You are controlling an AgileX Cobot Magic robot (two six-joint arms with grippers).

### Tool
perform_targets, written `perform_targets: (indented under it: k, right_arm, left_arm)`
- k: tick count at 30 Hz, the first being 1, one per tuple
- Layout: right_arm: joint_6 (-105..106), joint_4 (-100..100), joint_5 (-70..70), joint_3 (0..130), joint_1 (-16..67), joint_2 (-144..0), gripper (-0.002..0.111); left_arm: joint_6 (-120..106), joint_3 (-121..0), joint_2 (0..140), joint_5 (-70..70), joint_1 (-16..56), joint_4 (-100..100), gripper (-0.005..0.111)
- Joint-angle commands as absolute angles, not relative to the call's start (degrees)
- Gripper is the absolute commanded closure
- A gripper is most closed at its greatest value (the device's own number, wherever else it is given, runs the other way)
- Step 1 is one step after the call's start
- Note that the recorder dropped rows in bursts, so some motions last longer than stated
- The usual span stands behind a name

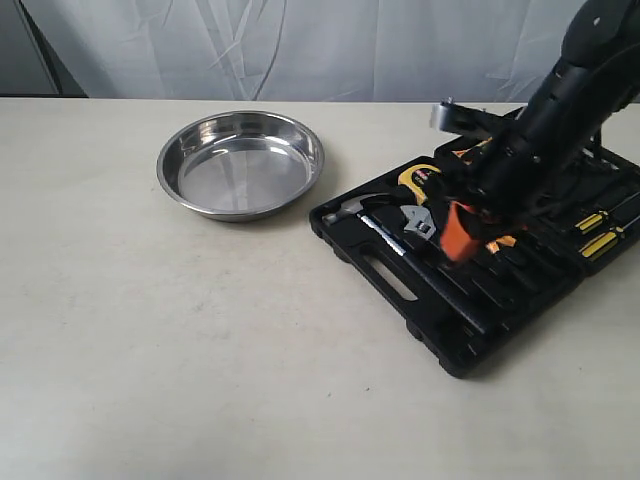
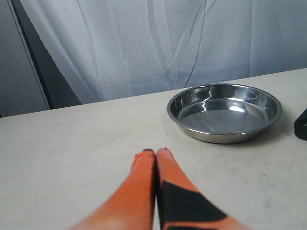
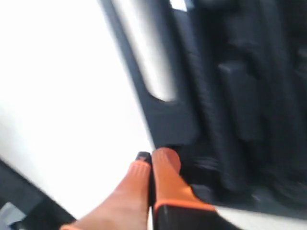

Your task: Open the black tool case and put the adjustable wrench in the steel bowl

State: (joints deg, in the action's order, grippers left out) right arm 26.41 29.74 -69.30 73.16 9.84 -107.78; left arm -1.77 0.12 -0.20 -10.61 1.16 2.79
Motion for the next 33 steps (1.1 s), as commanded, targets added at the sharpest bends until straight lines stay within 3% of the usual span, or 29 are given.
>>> perform_targets:
  k: [1,8,12,16,22,26,33]
  right_arm:
    - [44.5,53.1,-66.7,73.0,9.8,-107.8,0.109]
    - [50.8,70.7,-34.9,73.0,9.8,-107.8,0.109]
    - [49.0,68.0,-18.9,73.0,9.8,-107.8,0.109]
    - [39.2,53.8,-13.0,72.9,9.7,-107.8,0.109]
    - [9.0,19.7,-18.3,72.9,8.1,-107.8,0.109]
    - [-12.4,-6.6,-31.6,72.9,8.0,-107.8,0.109]
    - [-1.5,-1.0,-50.9,72.9,8.2,-107.8,0.109]
  left_arm:
    - [-1.7,0.0,0.0,-10.3,1.2,2.7,0.106]
    - [-1.7,0.0,0.0,-10.3,1.2,2.7,0.106]
    - [-1.7,0.0,0.0,-10.3,1.2,2.7,0.106]
    - [-1.7,0.0,0.0,-10.3,1.2,2.7,0.106]
    - [-1.7,0.0,0.0,-10.3,1.2,2.7,0.106]
    - [-1.7,0.0,0.0,-10.3,1.2,2.7,0.106]
    - [-1.7,0.0,0.0,-10.3,1.2,2.7,0.106]
